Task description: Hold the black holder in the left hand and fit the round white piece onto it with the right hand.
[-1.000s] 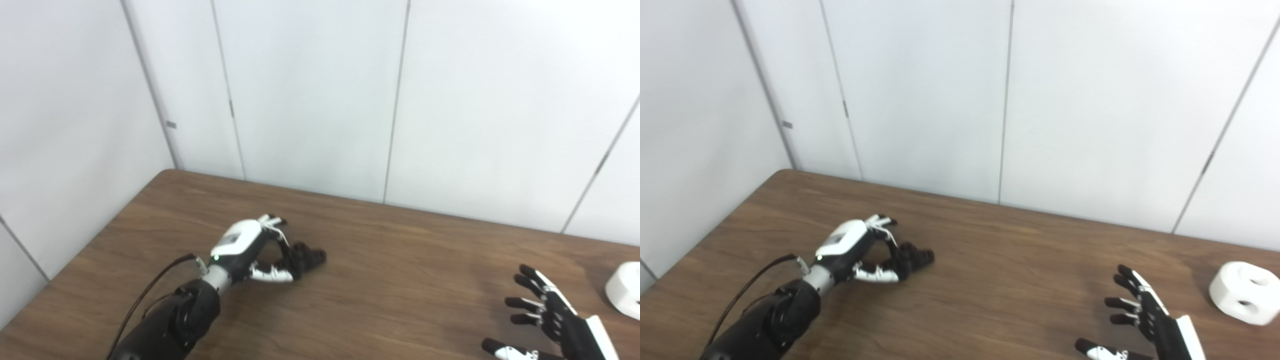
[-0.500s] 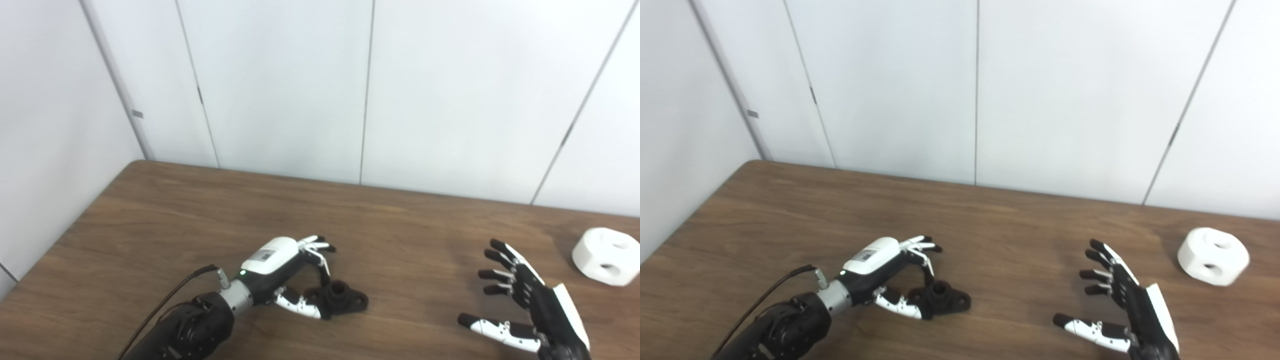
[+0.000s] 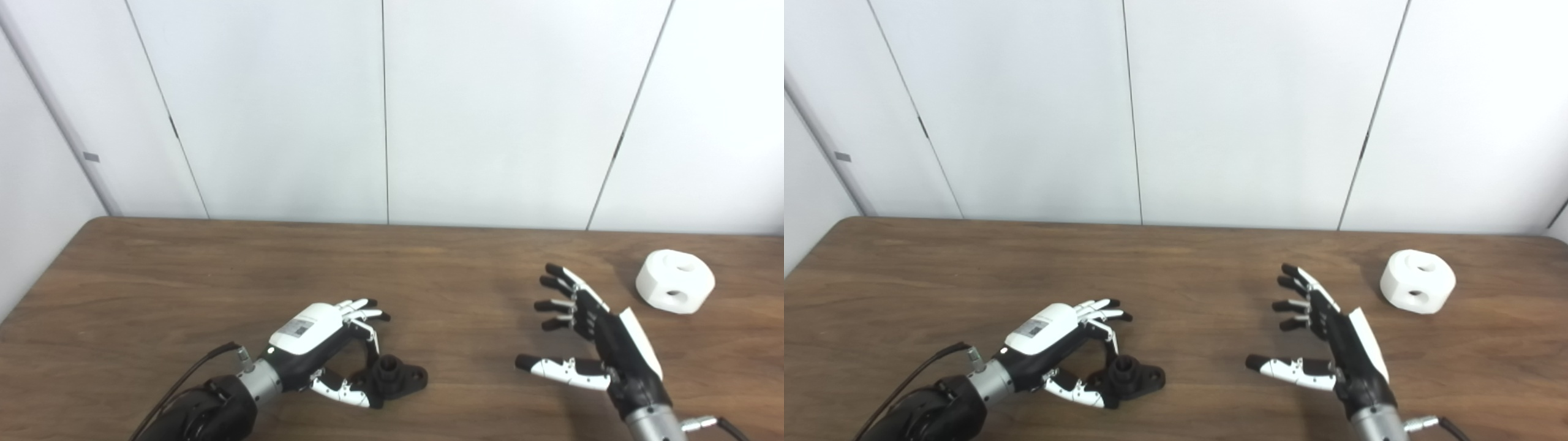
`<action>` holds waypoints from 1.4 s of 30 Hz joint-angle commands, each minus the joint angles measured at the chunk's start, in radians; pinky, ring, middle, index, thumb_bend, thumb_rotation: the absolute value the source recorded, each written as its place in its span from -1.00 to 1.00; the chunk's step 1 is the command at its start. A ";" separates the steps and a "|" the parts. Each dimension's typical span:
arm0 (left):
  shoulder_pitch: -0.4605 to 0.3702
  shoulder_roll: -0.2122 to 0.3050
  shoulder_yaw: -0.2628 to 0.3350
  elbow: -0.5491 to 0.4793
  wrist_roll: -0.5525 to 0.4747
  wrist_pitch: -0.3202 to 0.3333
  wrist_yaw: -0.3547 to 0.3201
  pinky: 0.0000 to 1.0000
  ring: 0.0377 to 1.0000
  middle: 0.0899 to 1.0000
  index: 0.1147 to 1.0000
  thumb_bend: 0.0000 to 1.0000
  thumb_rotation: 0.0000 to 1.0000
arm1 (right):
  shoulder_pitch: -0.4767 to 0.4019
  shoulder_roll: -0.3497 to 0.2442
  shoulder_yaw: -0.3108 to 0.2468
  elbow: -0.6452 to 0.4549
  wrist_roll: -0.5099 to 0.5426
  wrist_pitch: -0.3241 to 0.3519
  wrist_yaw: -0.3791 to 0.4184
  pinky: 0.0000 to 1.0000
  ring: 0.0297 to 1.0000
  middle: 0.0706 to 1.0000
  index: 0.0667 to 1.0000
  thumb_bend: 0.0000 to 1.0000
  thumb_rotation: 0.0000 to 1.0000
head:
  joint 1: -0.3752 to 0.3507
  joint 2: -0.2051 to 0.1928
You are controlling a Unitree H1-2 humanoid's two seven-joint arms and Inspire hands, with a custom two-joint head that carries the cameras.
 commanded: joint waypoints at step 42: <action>0.006 0.037 -0.099 0.275 0.107 -0.169 0.132 0.78 0.84 0.68 -0.16 0.05 -0.90 | -0.390 -0.705 -0.130 0.035 -0.205 0.375 0.345 0.69 0.93 0.96 0.93 0.85 -0.33 | -0.411 -0.154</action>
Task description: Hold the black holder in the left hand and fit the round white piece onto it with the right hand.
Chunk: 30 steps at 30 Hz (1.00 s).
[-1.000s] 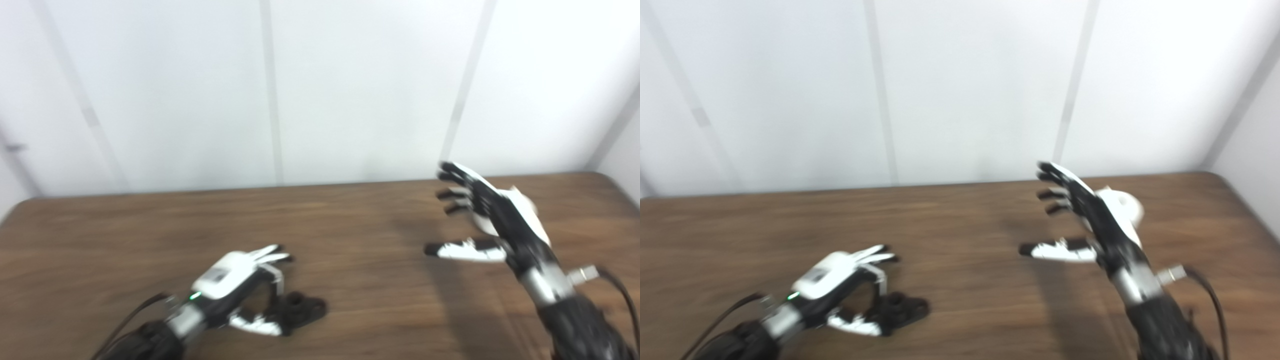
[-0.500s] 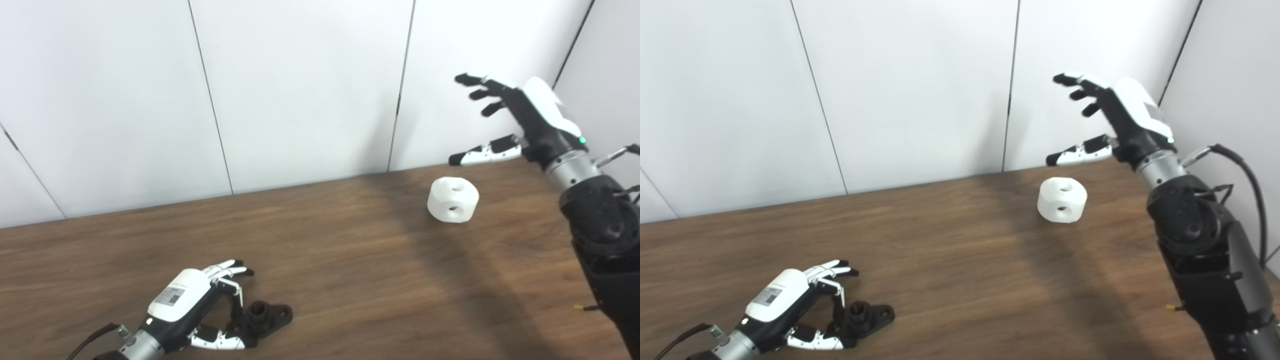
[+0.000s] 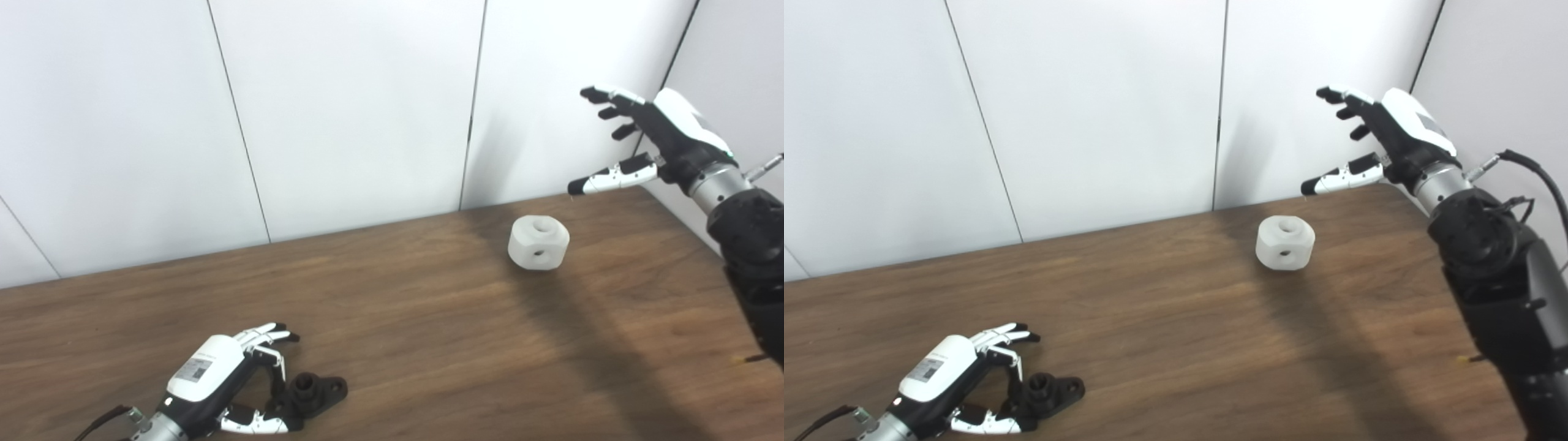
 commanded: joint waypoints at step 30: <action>0.071 0.044 -0.052 0.060 0.056 0.016 -0.041 0.82 0.83 0.67 -0.16 0.05 -0.90 | -0.145 -0.030 0.137 0.260 -0.175 0.017 0.247 0.69 1.00 1.00 1.00 0.83 -0.48 | 0.004 -0.005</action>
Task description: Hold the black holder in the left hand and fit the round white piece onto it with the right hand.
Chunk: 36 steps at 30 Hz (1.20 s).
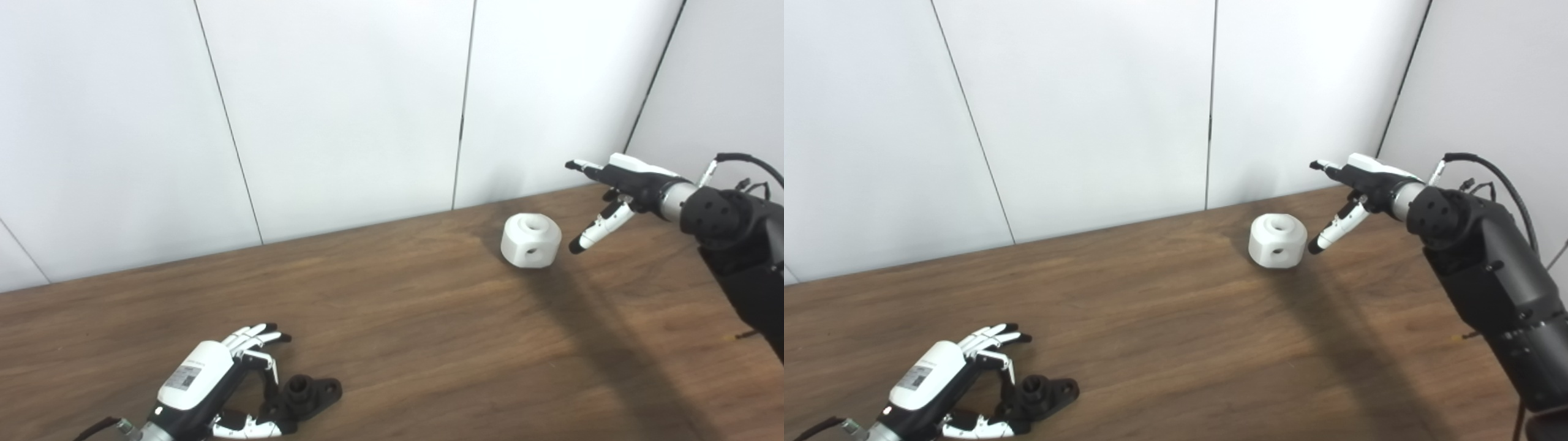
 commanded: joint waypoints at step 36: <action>0.105 0.047 -0.020 -0.026 0.065 0.042 -0.108 0.69 0.77 0.64 -0.16 0.04 -0.90 | -0.125 0.087 0.203 0.184 -0.057 -0.040 -0.161 0.51 0.88 0.98 0.91 0.81 -0.50 | 0.014 0.015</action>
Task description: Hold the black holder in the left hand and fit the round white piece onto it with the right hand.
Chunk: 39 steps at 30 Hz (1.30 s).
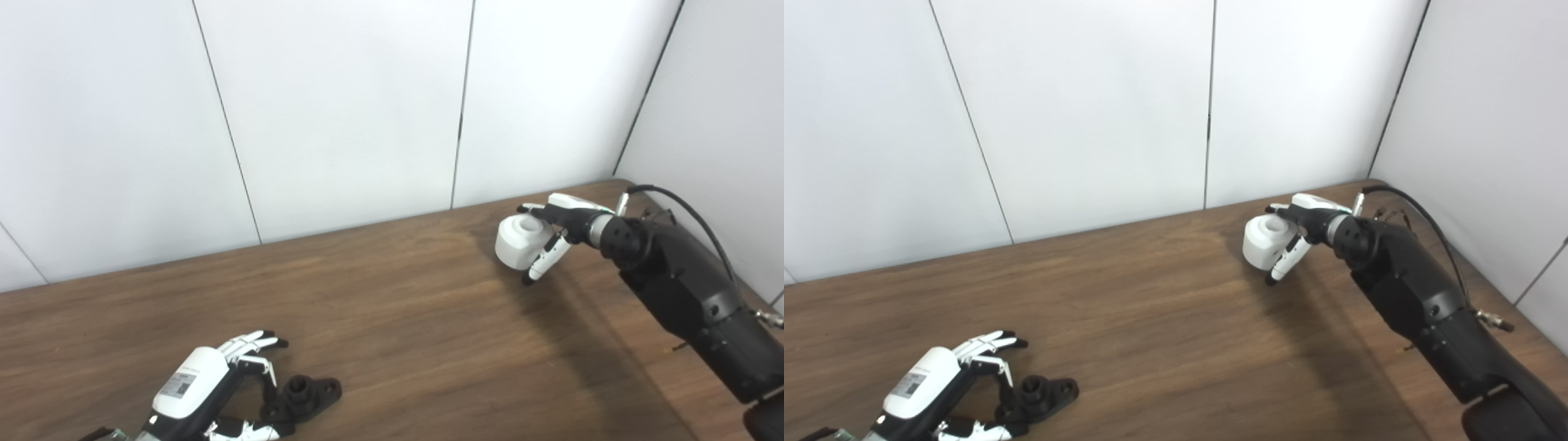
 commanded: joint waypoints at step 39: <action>0.090 0.039 -0.021 -0.044 0.048 0.072 -0.156 0.64 0.75 0.62 -0.16 0.04 -0.91 | 0.033 -0.015 -0.018 0.105 -0.110 -0.444 -0.444 -0.51 -0.38 -0.26 -0.04 0.05 -1.00 | 0.014 0.028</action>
